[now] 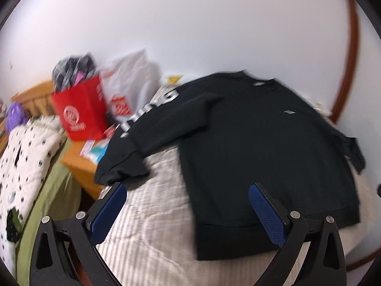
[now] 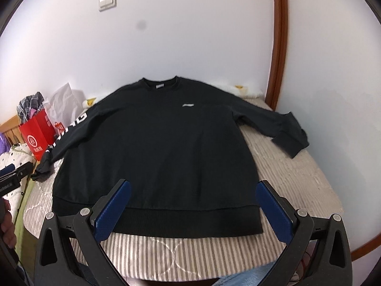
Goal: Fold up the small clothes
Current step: 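Grasp the lettered sleeve cuff with the left gripper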
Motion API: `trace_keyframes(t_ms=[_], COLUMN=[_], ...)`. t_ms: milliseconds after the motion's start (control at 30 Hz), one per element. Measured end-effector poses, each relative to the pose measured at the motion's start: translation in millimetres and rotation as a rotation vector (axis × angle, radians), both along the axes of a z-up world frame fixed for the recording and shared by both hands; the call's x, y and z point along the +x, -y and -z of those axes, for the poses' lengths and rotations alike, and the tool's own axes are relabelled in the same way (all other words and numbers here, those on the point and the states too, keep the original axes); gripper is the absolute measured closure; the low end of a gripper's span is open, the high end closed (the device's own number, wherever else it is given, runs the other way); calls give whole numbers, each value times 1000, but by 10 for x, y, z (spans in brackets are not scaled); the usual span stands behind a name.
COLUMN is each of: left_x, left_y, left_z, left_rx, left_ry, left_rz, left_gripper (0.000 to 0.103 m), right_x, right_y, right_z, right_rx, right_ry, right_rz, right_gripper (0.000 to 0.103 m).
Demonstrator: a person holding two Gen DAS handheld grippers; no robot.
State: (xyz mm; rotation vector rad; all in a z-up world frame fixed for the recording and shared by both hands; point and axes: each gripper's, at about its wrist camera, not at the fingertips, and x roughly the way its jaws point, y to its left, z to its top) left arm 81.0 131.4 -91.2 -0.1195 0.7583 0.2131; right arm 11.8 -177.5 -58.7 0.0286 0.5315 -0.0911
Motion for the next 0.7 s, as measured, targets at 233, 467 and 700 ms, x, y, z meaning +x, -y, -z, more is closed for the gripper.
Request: trace_keyframes(t_ms=[233, 467, 700], left_x=[381, 902, 1234], left_y=[-465, -674, -912], left_z=[326, 441, 760], left_rx=[-34, 6, -49], left_ry=[-74, -129, -196], left_rz=[-89, -100, -141], left_gripper=[3, 8, 25], right_x=[464, 866, 1258], right_y=[-47, 9, 2], right_z=[305, 422, 508], right_rx=[30, 52, 59], right_ry=[-74, -119, -175], right_rz=[-27, -14, 5], right_gripper=[0, 0, 0])
